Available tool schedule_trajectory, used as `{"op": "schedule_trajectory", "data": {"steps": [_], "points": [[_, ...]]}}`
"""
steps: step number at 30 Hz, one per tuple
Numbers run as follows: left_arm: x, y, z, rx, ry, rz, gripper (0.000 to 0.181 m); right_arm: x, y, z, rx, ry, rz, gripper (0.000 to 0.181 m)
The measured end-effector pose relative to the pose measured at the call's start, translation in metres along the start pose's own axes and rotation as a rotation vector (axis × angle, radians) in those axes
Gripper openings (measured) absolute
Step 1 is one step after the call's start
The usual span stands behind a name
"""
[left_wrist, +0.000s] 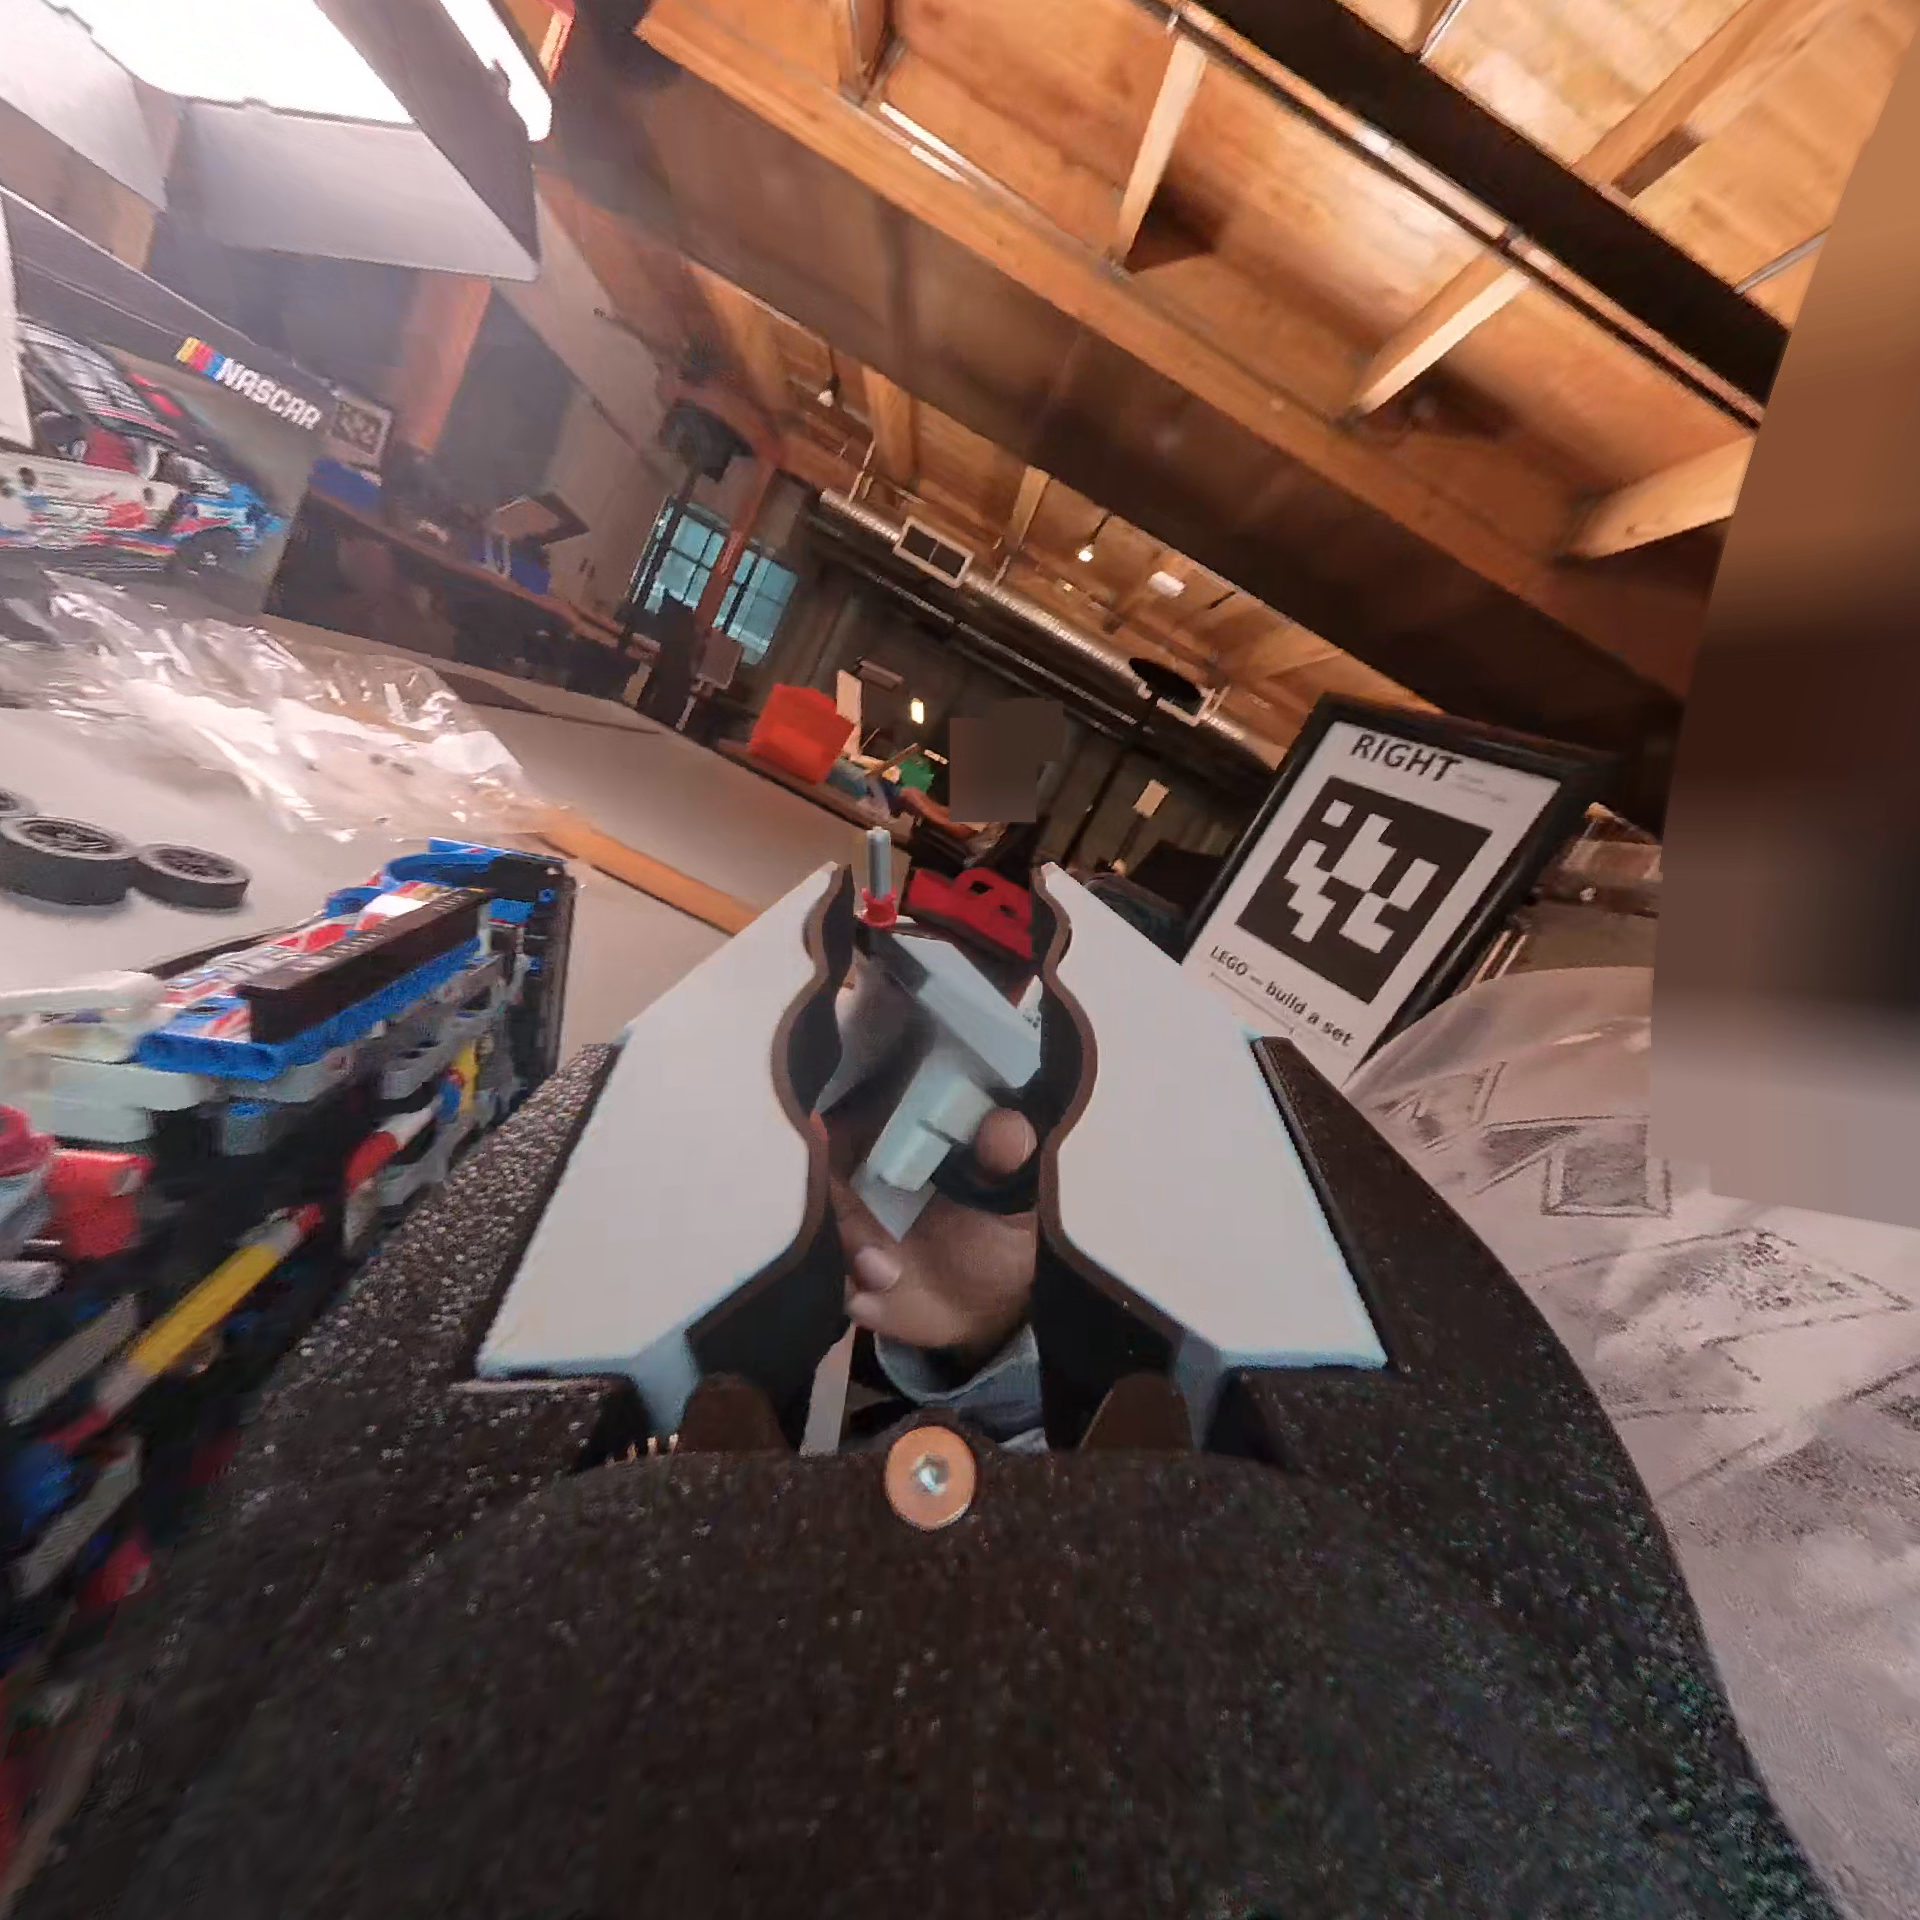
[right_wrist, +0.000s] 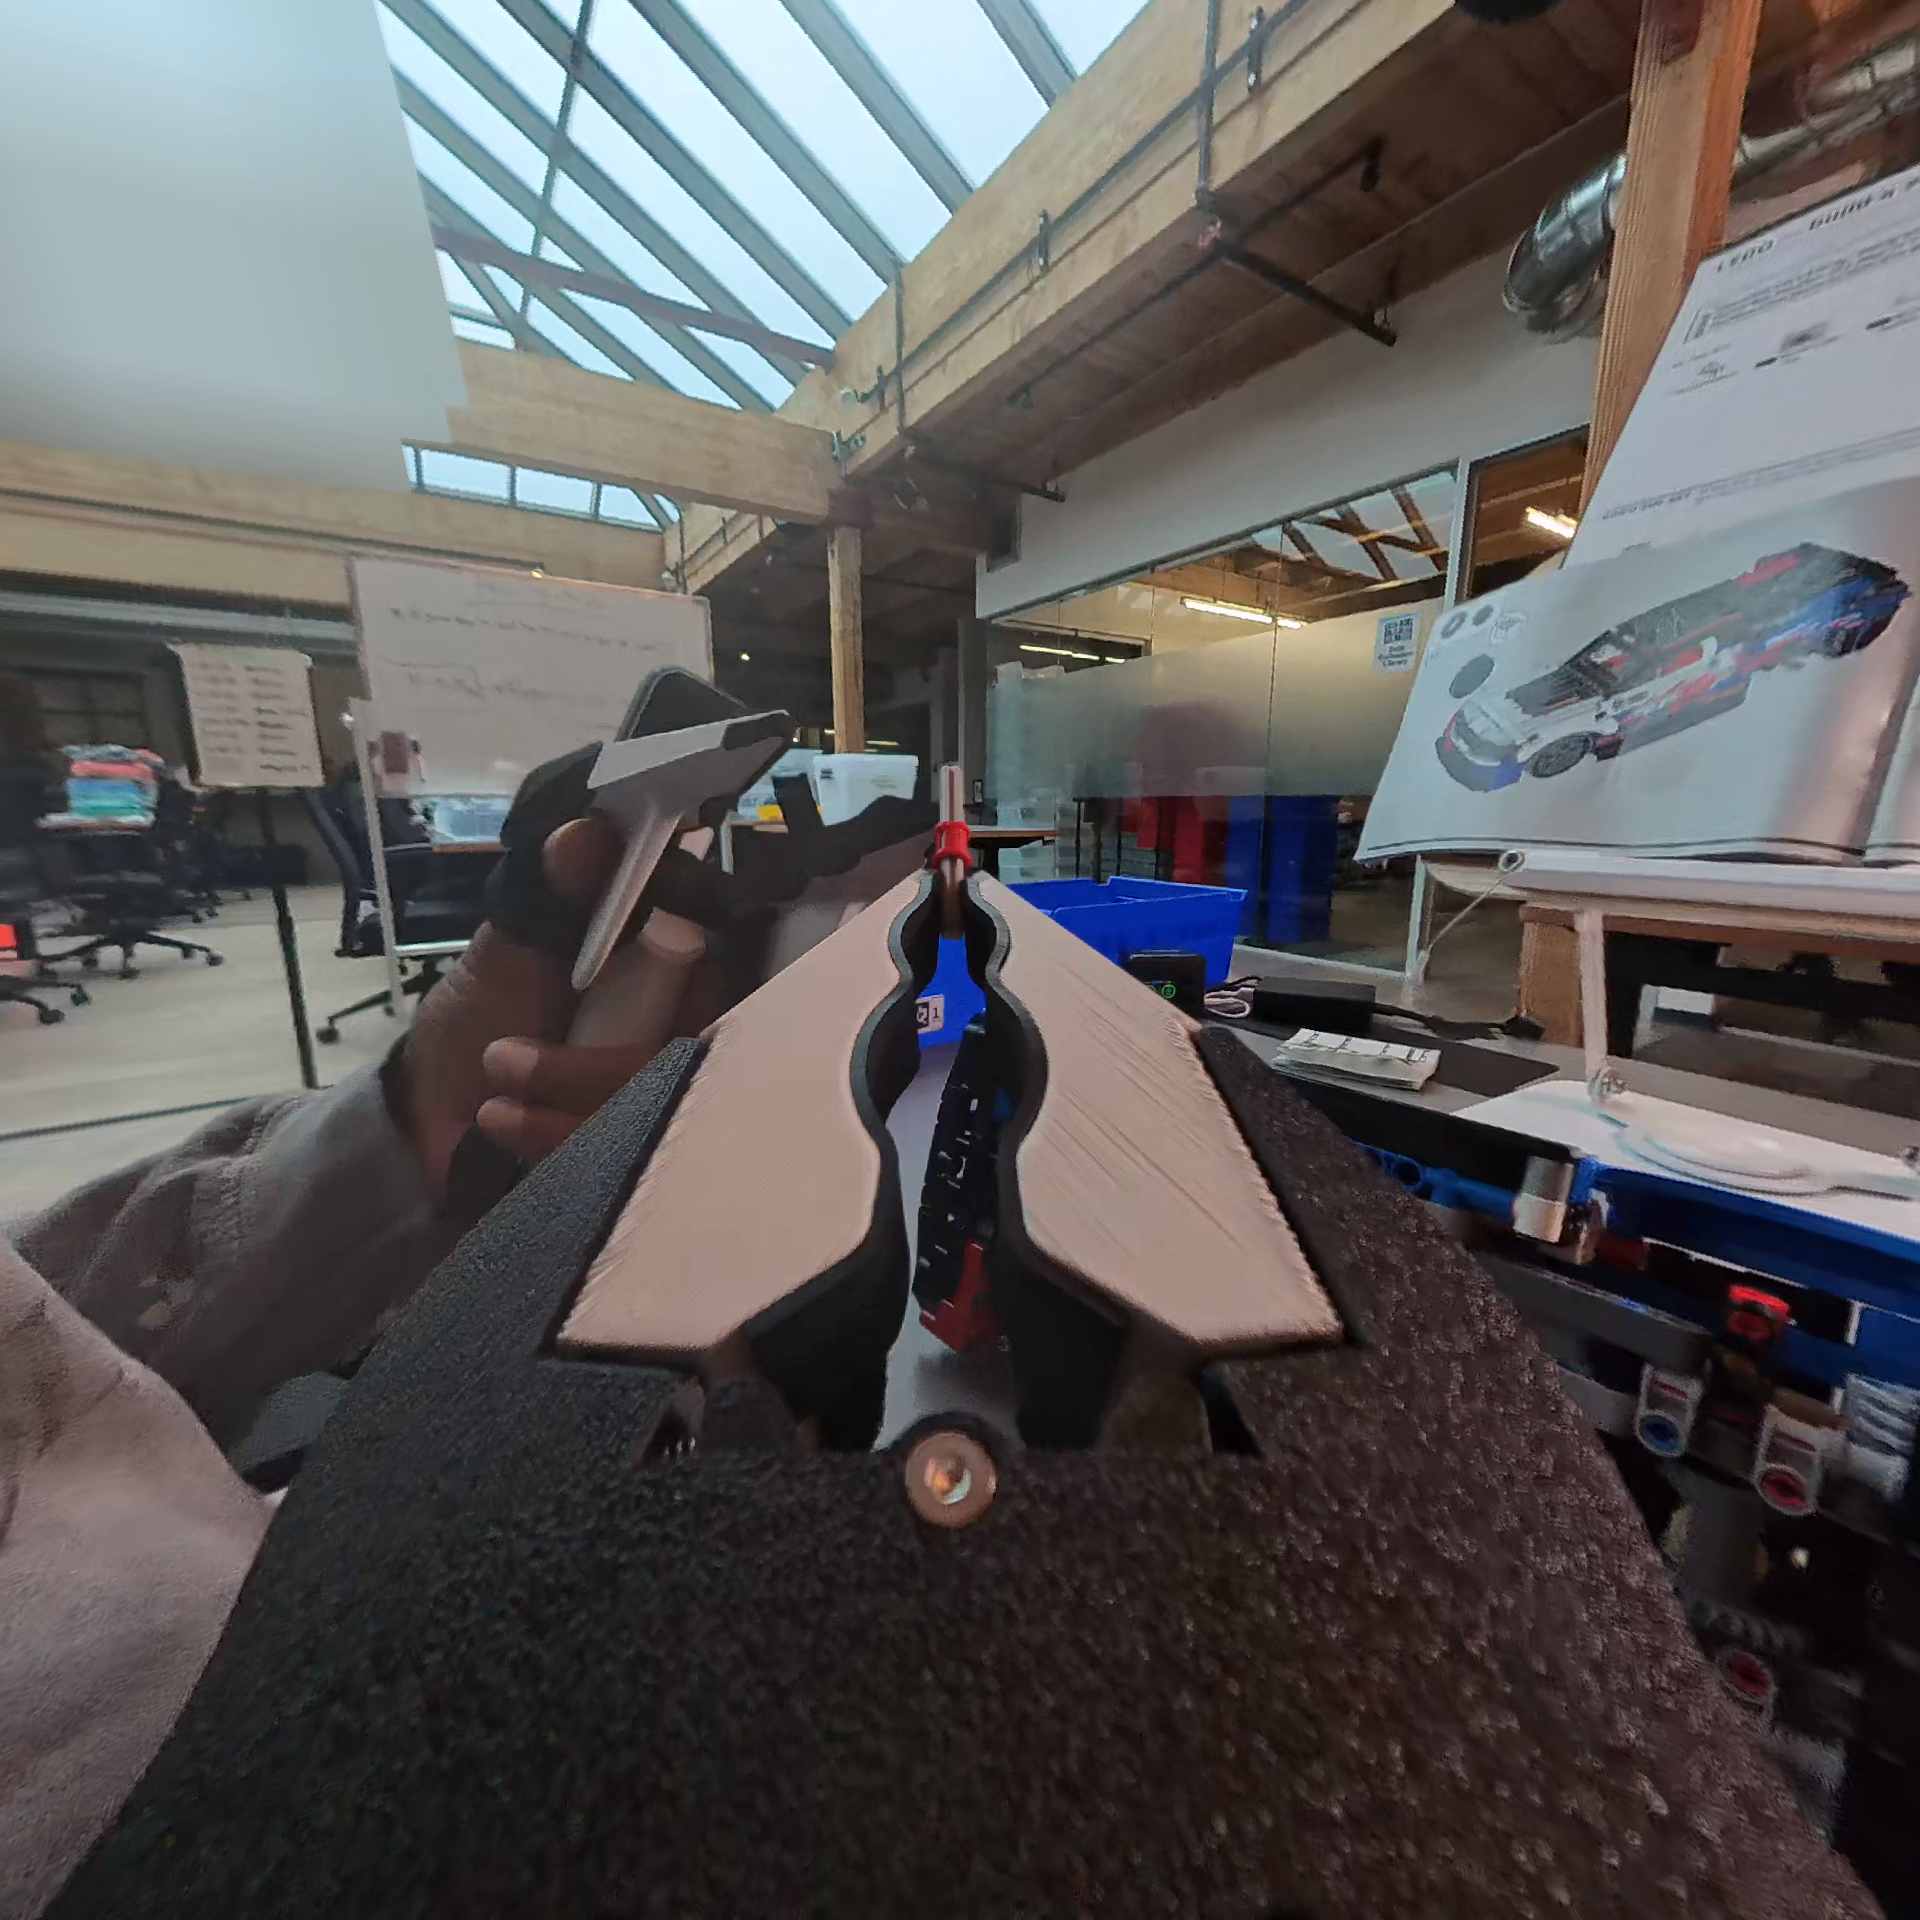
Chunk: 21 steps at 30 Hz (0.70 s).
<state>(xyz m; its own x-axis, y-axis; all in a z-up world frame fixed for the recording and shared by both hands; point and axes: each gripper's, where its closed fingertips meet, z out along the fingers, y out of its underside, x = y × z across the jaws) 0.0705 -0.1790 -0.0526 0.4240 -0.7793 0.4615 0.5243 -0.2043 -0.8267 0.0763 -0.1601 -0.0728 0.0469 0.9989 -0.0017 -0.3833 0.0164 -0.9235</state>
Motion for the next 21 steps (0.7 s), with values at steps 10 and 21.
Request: {"op": "schedule_trajectory", "data": {"steps": [10, 21], "points": [[-0.014, 0.015, 0.006, -0.079, -0.131, 0.169, 0.002, -0.013, 0.014, 0.002, -0.105, -0.002, -0.119, 0.002], [-0.021, 0.004, 0.033, -0.478, -0.077, 0.485, 0.002, 0.011, -0.029, -0.004, -0.27, -0.267, -0.142, 0.011]]}}
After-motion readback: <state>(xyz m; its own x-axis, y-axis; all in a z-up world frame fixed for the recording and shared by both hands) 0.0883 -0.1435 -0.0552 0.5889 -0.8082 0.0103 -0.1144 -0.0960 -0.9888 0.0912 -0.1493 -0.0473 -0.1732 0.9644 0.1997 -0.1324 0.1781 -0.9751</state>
